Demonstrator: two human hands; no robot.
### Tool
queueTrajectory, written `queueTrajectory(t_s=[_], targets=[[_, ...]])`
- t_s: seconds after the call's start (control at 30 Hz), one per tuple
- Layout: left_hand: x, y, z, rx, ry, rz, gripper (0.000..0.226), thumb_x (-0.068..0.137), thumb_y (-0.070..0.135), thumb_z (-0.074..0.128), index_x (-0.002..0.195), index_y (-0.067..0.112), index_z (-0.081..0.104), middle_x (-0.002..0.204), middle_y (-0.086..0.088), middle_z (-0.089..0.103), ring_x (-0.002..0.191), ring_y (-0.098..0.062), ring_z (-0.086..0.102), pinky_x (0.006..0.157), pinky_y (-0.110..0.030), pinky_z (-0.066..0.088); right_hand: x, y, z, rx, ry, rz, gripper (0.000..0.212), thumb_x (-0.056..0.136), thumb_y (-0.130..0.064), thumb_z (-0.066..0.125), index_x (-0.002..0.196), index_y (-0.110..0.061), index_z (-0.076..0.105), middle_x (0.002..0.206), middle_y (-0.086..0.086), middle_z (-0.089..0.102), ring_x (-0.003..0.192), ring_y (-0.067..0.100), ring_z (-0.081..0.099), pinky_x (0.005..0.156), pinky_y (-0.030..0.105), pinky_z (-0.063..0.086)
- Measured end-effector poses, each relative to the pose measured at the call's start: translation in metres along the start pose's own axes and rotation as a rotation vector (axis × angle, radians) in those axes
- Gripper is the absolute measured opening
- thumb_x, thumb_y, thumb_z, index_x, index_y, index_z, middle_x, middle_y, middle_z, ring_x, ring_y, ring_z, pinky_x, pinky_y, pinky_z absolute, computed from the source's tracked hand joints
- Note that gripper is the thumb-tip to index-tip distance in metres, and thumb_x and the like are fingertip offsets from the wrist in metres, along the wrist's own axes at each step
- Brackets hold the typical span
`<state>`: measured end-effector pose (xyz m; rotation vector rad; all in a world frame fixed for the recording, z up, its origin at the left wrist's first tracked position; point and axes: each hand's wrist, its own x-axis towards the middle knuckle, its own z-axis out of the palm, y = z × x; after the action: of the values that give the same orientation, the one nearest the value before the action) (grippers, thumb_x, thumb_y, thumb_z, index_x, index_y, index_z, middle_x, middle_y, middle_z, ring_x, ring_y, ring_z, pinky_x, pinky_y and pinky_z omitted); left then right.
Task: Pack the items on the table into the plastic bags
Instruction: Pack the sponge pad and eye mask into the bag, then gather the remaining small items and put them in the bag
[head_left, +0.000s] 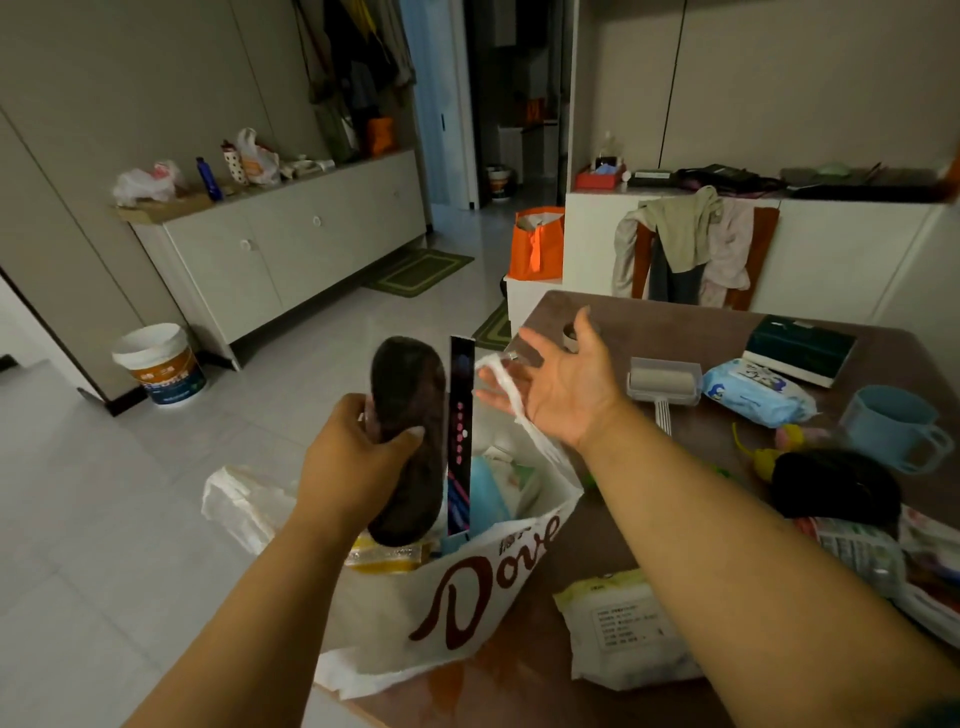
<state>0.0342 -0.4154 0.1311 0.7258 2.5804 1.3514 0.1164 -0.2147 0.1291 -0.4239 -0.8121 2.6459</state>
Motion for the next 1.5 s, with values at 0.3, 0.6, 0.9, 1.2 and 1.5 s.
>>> queueTrajectory(t_s=[0.3, 0.6, 0.9, 1.2, 1.5], targets=[[0.022, 0.001, 0.034, 0.396, -0.273, -0.047, 0.037, 0.079, 0.038, 0.070, 0.108, 0.019, 0.057, 0.089, 0.002, 0.064, 0.084, -0.016, 0.061, 0.076, -0.031, 0.051, -0.010, -0.042, 0.008, 0.125, -0.081, -0.133, 0.086, 0.080, -0.078, 0.036, 0.149, -0.027, 0.028, 0.144, 0.025, 0.038, 0.107, 0.049, 0.061, 0.108, 0.049, 0.039], [0.046, -0.003, 0.127, 0.612, -0.457, -0.183, 0.070, 0.072, 0.066, 0.057, 0.115, 0.011, 0.055, 0.105, -0.009, 0.061, 0.099, -0.029, 0.059, 0.092, -0.042, 0.048, -0.021, -0.023, 0.010, 0.056, -0.174, -0.047, 0.085, 0.081, -0.077, 0.029, 0.147, -0.023, 0.033, 0.148, 0.023, 0.035, 0.114, 0.046, 0.059, 0.073, 0.036, 0.054], [0.051, 0.060, 0.057, 0.530, -0.239, -0.125, 0.034, 0.092, 0.040, 0.052, 0.090, 0.006, 0.059, 0.084, -0.009, 0.063, 0.082, -0.027, 0.062, 0.082, -0.038, 0.048, -0.026, -0.043, -0.022, -0.267, -0.021, -0.151, 0.078, 0.088, -0.071, 0.019, 0.136, -0.018, 0.049, 0.138, 0.021, 0.050, 0.116, 0.035, 0.056, 0.102, 0.049, 0.041], [-0.028, 0.168, 0.120, 0.175, -0.325, 0.432, 0.030, 0.095, 0.036, 0.046, 0.073, 0.020, 0.058, 0.070, -0.003, 0.063, 0.063, -0.020, 0.060, 0.063, -0.036, 0.053, -0.049, -0.102, -0.097, -0.588, 0.550, -0.290, 0.037, 0.097, -0.045, 0.043, 0.085, -0.015, 0.064, 0.081, 0.006, 0.066, 0.071, 0.019, 0.062, 0.068, 0.033, 0.050], [0.010, 0.163, 0.317, 0.193, -0.712, 0.189, 0.023, 0.090, 0.022, 0.048, 0.071, 0.012, 0.057, 0.092, -0.017, 0.069, 0.086, -0.031, 0.066, 0.078, -0.035, 0.053, -0.070, -0.202, -0.229, -1.210, 1.059, -0.120, 0.039, 0.092, -0.034, 0.052, 0.120, -0.006, 0.058, 0.121, 0.018, 0.062, 0.108, 0.035, 0.060, 0.093, 0.040, 0.050]])
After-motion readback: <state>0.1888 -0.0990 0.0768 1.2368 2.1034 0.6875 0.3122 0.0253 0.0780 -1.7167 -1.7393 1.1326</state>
